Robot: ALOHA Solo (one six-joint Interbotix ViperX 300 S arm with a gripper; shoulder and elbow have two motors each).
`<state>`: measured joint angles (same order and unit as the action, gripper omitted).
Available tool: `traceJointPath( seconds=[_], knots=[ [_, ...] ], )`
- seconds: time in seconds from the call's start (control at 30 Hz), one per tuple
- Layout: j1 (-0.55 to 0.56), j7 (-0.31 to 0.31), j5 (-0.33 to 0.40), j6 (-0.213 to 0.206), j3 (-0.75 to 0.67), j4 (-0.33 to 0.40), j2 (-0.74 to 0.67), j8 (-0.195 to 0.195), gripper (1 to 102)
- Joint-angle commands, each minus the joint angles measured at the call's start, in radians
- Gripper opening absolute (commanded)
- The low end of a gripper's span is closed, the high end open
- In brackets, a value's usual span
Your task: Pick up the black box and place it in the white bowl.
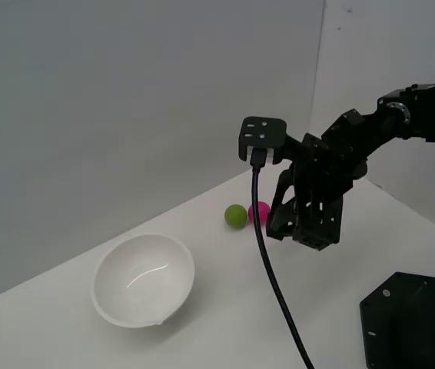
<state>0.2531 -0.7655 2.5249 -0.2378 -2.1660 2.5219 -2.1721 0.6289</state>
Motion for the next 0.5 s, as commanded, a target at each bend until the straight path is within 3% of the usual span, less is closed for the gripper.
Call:
traceJointPath(
  seconds=[0.0, 0.47],
  knots=[
    [-0.005, -0.037, -0.052, -0.012, -0.049, -0.046, -0.043, 0.002, 33],
    [-0.005, -0.13, -0.218, -0.012, -0.077, -0.21, -0.071, -0.028, 33]
  ],
)
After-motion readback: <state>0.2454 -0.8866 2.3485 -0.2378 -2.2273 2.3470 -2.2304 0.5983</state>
